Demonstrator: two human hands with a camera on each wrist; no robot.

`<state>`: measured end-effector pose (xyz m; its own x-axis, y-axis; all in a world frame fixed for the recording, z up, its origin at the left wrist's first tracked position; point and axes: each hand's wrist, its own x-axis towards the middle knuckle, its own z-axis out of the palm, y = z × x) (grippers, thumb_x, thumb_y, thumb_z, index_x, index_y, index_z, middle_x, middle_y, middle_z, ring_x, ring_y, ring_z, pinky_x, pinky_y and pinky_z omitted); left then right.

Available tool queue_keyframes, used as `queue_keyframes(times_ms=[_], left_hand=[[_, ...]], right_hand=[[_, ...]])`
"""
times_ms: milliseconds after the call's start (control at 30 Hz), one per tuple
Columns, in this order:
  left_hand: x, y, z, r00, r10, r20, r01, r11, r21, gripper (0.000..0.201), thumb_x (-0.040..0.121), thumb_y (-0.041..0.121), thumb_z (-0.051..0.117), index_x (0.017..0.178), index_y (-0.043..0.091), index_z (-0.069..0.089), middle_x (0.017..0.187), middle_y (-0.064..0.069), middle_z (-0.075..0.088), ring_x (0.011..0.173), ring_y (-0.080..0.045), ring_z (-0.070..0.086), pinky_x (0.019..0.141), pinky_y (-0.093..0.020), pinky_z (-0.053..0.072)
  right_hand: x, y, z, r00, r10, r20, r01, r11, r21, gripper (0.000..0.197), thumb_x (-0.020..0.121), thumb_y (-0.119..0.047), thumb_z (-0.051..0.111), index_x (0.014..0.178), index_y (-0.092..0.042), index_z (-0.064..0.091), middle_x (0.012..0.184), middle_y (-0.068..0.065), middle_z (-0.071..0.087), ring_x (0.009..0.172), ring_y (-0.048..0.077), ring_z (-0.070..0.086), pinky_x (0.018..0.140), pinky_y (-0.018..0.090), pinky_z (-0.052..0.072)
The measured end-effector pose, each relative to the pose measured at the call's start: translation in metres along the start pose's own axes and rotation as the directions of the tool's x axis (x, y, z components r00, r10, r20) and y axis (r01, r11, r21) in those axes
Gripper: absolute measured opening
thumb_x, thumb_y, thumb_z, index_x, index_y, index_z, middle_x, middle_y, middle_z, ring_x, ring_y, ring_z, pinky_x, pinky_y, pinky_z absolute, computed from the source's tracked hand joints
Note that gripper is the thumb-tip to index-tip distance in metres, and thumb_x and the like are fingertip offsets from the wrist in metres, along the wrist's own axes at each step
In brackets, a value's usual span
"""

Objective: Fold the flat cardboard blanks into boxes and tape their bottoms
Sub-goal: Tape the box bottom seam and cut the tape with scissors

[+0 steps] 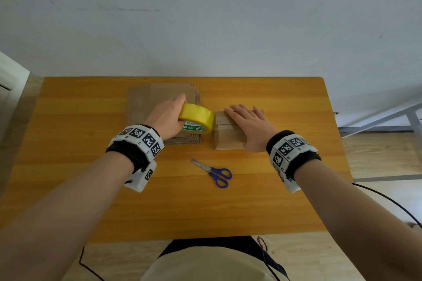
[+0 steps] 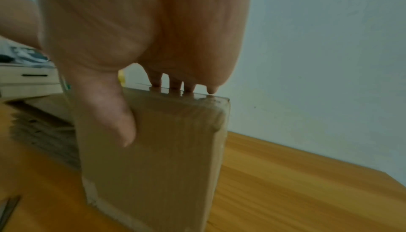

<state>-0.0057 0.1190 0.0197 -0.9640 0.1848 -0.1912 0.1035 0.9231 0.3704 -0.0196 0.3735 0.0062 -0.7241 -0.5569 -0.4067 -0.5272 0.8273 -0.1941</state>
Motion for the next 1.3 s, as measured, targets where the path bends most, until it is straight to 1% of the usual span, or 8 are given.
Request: queue_keyframes(times_ms=[100, 267, 367, 467, 667, 867, 1000, 1300], left_hand=[[0.002, 0.005, 0.002, 1.000, -0.003, 0.007, 0.003, 1.000, -0.018, 0.032, 0.083, 0.007, 0.063, 0.108, 0.010, 0.043, 0.089, -0.005, 0.053, 0.074, -0.020, 0.053, 0.054, -0.023, 0.034], [-0.002, 0.007, -0.004, 0.997, 0.010, 0.074, -0.006, 0.999, -0.054, 0.037, 0.081, 0.015, 0.070, 0.108, 0.013, 0.045, 0.092, -0.004, 0.057, 0.069, -0.013, 0.052, 0.052, -0.020, 0.035], [-0.012, 0.011, -0.007, 0.986, 0.042, 0.164, -0.035, 0.998, -0.043, 0.055, 0.068, 0.049, 0.077, 0.107, 0.022, 0.048, 0.092, 0.004, 0.059, 0.076, -0.014, 0.057, 0.059, -0.026, 0.046], [-0.022, 0.018, -0.004, 0.985, 0.067, 0.157, -0.056, 0.996, -0.076, 0.060, 0.070, 0.073, 0.053, 0.106, 0.026, 0.051, 0.082, 0.005, 0.061, 0.068, -0.011, 0.058, 0.056, -0.028, 0.047], [-0.025, 0.021, 0.011, 0.988, 0.066, 0.142, -0.055, 0.996, -0.077, 0.048, 0.086, 0.065, 0.039, 0.106, 0.023, 0.051, 0.073, 0.000, 0.060, 0.060, -0.016, 0.058, 0.053, -0.032, 0.047], [-0.021, 0.022, 0.015, 0.972, -0.060, 0.229, 0.047, 0.997, 0.062, 0.043, 0.087, 0.064, 0.042, 0.078, 0.023, 0.044, 0.072, -0.001, 0.056, 0.066, -0.021, 0.056, 0.056, -0.031, 0.041], [-0.021, 0.026, 0.012, 0.964, -0.058, 0.258, 0.066, 0.998, -0.023, 0.042, 0.087, 0.057, 0.050, 0.072, 0.018, 0.050, 0.073, -0.002, 0.056, 0.072, -0.023, 0.056, 0.059, -0.030, 0.037], [-0.031, 0.048, 0.011, 0.971, -0.046, 0.233, 0.122, 0.939, -0.322, 0.036, 0.083, 0.041, 0.065, 0.097, 0.007, 0.063, 0.088, -0.005, 0.067, 0.081, -0.021, 0.065, 0.068, -0.035, 0.053]], right_hand=[[0.001, -0.013, 0.012, 0.997, -0.042, -0.060, 0.037, 0.997, -0.072, 0.103, 0.086, -0.046, 0.061, 0.150, -0.018, -0.015, 0.159, 0.000, -0.015, 0.146, 0.019, -0.012, 0.119, 0.041, -0.007], [0.003, -0.020, 0.030, 0.982, -0.089, -0.164, 0.066, 0.987, -0.143, 0.089, 0.091, -0.057, 0.043, 0.151, -0.016, -0.008, 0.160, 0.001, -0.009, 0.147, 0.021, -0.006, 0.118, 0.041, -0.004], [0.005, -0.017, 0.033, 0.979, -0.093, -0.183, 0.068, 0.988, -0.140, 0.087, 0.087, -0.063, 0.034, 0.151, -0.017, -0.005, 0.160, 0.000, -0.005, 0.147, 0.020, -0.004, 0.118, 0.041, -0.003], [0.004, -0.014, 0.033, 0.977, -0.114, -0.183, 0.084, 0.983, -0.163, 0.085, 0.085, -0.063, 0.025, 0.151, -0.018, -0.002, 0.160, 0.001, -0.001, 0.147, 0.021, 0.000, 0.119, 0.041, -0.001], [-0.002, -0.007, 0.040, 0.970, -0.161, -0.183, 0.125, 0.973, -0.194, 0.079, 0.087, -0.061, 0.018, 0.152, -0.016, 0.013, 0.158, 0.005, 0.018, 0.145, 0.025, 0.018, 0.118, 0.044, 0.013], [-0.003, -0.007, 0.040, 0.961, -0.180, -0.208, 0.137, 0.969, -0.204, 0.077, 0.089, -0.057, 0.028, 0.152, -0.018, 0.008, 0.159, 0.003, 0.012, 0.147, 0.023, 0.012, 0.118, 0.042, 0.004], [-0.006, -0.006, 0.040, 0.965, -0.168, -0.201, 0.126, 0.970, -0.206, 0.075, 0.092, -0.054, 0.030, 0.152, -0.021, 0.000, 0.160, 0.000, 0.002, 0.148, 0.021, 0.002, 0.117, 0.040, -0.003], [-0.025, 0.006, 0.040, 0.977, -0.119, -0.179, 0.085, 0.979, -0.186, 0.072, 0.098, -0.046, 0.036, 0.152, -0.024, -0.006, 0.160, -0.004, -0.006, 0.147, 0.018, -0.006, 0.119, 0.040, -0.001]])
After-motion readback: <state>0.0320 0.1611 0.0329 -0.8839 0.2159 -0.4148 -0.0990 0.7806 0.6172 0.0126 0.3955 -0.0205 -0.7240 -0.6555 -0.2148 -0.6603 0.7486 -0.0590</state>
